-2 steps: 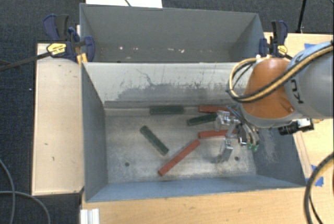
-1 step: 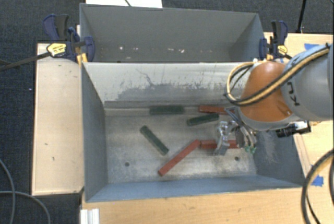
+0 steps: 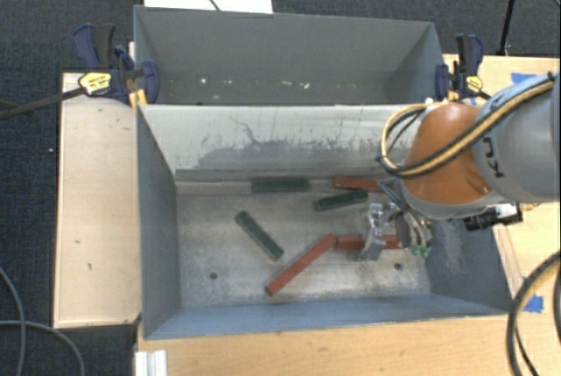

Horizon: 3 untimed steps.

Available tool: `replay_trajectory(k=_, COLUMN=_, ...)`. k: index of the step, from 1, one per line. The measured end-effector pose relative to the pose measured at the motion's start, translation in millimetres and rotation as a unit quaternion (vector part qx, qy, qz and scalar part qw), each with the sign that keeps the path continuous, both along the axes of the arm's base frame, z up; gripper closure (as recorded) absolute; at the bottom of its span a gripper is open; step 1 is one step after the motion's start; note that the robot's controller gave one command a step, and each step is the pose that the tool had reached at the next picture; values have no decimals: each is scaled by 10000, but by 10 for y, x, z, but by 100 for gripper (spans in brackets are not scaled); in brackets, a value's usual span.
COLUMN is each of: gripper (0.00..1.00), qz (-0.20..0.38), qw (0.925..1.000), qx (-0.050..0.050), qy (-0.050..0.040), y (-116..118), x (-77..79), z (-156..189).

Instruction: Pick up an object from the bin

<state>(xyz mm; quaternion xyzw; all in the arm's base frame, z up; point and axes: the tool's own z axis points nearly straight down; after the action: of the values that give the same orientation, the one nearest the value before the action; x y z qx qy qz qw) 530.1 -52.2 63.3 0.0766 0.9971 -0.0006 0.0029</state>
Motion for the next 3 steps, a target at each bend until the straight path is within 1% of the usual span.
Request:
replay_trajectory(k=2, gripper=100, qz=9, qw=10000, qx=2, qy=4, y=-1, x=2, z=41)
replay_trajectory(k=3, gripper=100, qz=12, qw=10000, qx=10, qy=48, y=4, x=-21, z=120)
